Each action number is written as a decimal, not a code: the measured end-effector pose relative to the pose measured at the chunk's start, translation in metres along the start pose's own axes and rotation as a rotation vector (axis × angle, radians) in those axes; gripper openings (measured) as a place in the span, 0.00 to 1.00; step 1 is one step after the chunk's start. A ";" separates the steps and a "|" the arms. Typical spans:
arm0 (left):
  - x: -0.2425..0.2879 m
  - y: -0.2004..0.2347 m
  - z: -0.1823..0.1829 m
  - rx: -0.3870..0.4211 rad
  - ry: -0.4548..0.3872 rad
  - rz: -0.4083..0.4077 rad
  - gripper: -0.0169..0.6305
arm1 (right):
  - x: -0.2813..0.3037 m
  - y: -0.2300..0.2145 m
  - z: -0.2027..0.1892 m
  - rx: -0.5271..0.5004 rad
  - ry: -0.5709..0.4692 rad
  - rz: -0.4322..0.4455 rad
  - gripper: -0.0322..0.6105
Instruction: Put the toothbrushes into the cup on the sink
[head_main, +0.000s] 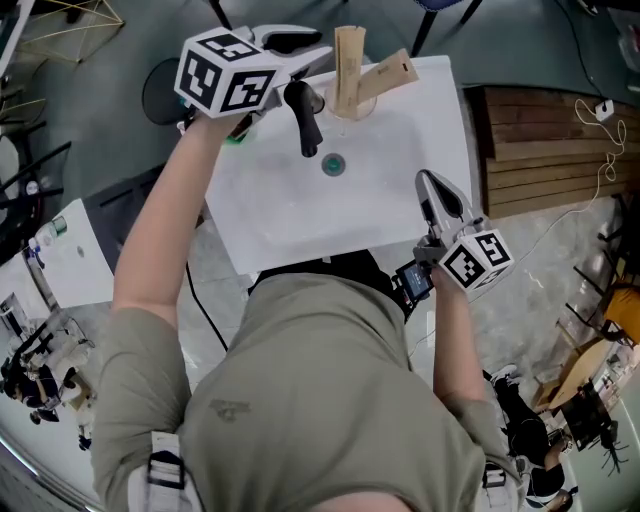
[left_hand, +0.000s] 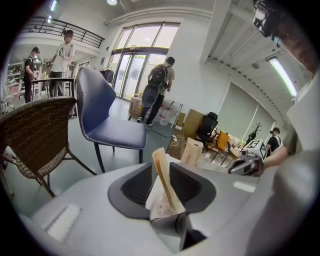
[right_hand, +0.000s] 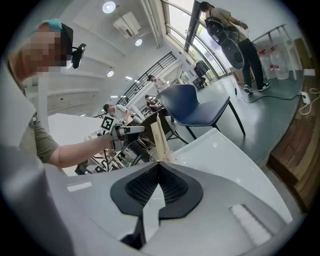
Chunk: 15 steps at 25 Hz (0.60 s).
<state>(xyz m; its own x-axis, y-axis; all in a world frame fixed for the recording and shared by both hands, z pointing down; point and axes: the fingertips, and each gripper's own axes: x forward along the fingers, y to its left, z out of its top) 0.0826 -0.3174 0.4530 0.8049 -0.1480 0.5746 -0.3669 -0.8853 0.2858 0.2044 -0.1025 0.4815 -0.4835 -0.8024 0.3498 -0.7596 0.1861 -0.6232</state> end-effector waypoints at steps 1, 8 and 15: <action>-0.002 0.000 0.000 -0.001 0.000 0.003 0.15 | 0.000 0.001 0.000 0.000 0.000 0.000 0.07; -0.021 -0.001 0.006 0.009 -0.028 0.034 0.15 | 0.003 0.012 -0.001 -0.007 -0.001 0.006 0.07; -0.054 -0.021 0.024 0.031 -0.105 0.047 0.15 | 0.008 0.027 -0.001 -0.022 -0.011 0.024 0.07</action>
<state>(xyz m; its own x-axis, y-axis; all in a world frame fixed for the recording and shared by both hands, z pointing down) 0.0583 -0.3011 0.3977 0.8323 -0.2333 0.5028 -0.3918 -0.8893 0.2360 0.1796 -0.1031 0.4678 -0.4968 -0.8039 0.3269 -0.7573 0.2176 -0.6158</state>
